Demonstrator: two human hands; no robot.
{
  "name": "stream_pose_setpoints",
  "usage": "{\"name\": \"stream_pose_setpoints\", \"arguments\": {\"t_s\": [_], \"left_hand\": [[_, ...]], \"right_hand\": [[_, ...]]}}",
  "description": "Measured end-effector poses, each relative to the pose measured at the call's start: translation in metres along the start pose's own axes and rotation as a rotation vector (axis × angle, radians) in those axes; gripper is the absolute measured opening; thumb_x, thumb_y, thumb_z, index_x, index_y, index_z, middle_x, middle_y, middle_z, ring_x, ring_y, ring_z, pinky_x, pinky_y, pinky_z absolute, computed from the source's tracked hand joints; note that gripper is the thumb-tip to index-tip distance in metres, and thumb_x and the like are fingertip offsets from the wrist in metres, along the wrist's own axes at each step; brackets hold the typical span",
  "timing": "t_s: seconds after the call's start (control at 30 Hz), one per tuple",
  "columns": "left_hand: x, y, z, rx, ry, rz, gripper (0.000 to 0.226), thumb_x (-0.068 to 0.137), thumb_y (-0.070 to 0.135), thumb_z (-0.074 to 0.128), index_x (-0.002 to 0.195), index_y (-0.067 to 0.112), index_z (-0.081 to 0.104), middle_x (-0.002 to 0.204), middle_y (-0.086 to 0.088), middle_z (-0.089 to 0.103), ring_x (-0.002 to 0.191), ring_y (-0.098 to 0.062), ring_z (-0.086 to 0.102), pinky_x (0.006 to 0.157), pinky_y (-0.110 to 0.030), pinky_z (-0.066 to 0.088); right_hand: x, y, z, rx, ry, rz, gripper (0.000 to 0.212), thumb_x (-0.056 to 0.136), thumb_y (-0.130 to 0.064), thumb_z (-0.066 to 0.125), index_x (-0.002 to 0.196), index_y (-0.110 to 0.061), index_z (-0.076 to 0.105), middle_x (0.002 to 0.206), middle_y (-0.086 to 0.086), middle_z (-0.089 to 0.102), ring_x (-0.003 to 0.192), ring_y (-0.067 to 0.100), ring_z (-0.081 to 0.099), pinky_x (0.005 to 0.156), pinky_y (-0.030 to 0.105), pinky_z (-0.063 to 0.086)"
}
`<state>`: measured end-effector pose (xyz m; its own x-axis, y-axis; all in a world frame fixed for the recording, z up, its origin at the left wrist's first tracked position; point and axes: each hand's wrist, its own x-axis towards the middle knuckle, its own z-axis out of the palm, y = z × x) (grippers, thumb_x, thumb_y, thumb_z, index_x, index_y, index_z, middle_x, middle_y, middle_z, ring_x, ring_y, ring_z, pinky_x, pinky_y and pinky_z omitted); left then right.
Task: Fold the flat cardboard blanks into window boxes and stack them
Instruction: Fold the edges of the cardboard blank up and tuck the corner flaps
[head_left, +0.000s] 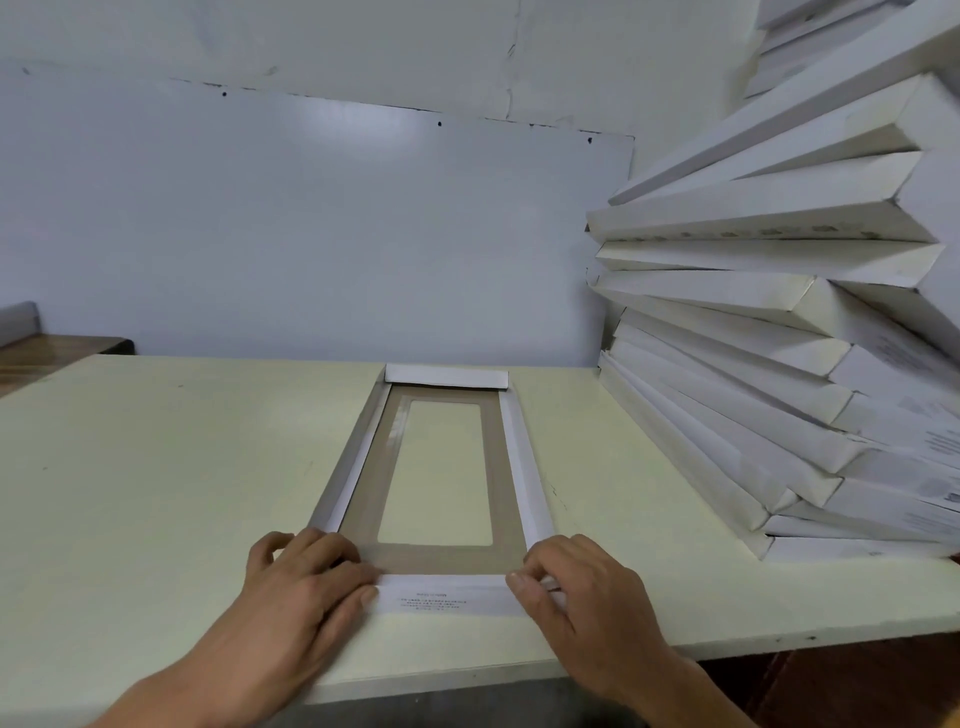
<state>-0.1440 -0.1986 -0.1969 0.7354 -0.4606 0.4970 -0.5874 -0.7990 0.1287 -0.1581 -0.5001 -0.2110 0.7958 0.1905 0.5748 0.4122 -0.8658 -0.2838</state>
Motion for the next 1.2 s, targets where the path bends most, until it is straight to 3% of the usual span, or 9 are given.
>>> {"name": "stream_pose_setpoints", "arguments": {"t_s": [0.3,0.43,0.63,0.83,1.0,1.2], "left_hand": [[0.001,0.0,0.001,0.062,-0.009,-0.024,0.051,0.102,0.053,0.016,0.089,0.04,0.063,0.081,0.02,0.041,0.081,0.0,0.043,0.084,-0.032,0.034],[0.001,0.0,0.001,0.061,-0.029,-0.042,0.053,0.101,0.055,0.014,0.091,0.041,0.064,0.078,0.019,0.041,0.079,0.0,0.044,0.083,-0.032,0.038],[-0.001,0.0,0.0,0.06,-0.088,-0.038,0.053,0.099,0.056,0.01,0.098,0.042,0.062,0.083,0.019,0.04,0.085,-0.001,0.047,0.091,-0.033,0.03],[0.0,-0.004,-0.006,-0.085,-0.159,0.015,0.045,0.097,0.051,0.02,0.109,0.036,0.061,0.098,0.021,0.047,0.094,-0.001,0.047,0.087,-0.031,0.041],[0.0,-0.012,-0.009,-0.183,-0.096,0.02,0.03,0.095,0.049,0.036,0.082,0.026,0.05,0.085,0.019,0.045,0.081,-0.002,0.047,0.07,-0.02,0.041],[-0.001,-0.019,-0.009,-0.205,-0.099,0.053,0.03,0.096,0.048,0.04,0.073,0.031,0.044,0.08,0.018,0.044,0.079,-0.002,0.048,0.067,-0.019,0.04]], "right_hand": [[0.0,0.002,-0.005,-0.004,-0.065,-0.079,0.03,0.094,-0.05,0.048,0.077,-0.026,0.057,0.079,-0.016,0.053,0.073,0.003,0.047,0.058,0.02,0.041],[-0.001,0.005,-0.003,-0.005,-0.121,-0.087,0.031,0.095,-0.051,0.046,0.082,-0.027,0.061,0.085,-0.017,0.053,0.079,0.005,0.05,0.062,0.025,0.048],[-0.002,0.009,-0.005,-0.012,-0.178,-0.085,0.027,0.095,-0.051,0.044,0.087,-0.03,0.059,0.088,-0.018,0.053,0.082,0.006,0.05,0.064,0.025,0.048],[-0.002,0.012,-0.007,0.012,-0.256,-0.058,0.029,0.096,-0.051,0.041,0.097,-0.031,0.061,0.096,-0.019,0.055,0.092,0.008,0.051,0.077,0.026,0.05],[0.0,0.013,-0.012,0.056,-0.326,-0.044,0.021,0.097,-0.043,0.043,0.103,-0.033,0.06,0.1,-0.02,0.056,0.095,0.005,0.049,0.082,0.025,0.046],[0.004,0.01,-0.018,0.062,-0.373,-0.044,0.017,0.1,-0.035,0.045,0.104,-0.031,0.061,0.099,-0.018,0.057,0.094,0.005,0.049,0.083,0.023,0.043]]}}
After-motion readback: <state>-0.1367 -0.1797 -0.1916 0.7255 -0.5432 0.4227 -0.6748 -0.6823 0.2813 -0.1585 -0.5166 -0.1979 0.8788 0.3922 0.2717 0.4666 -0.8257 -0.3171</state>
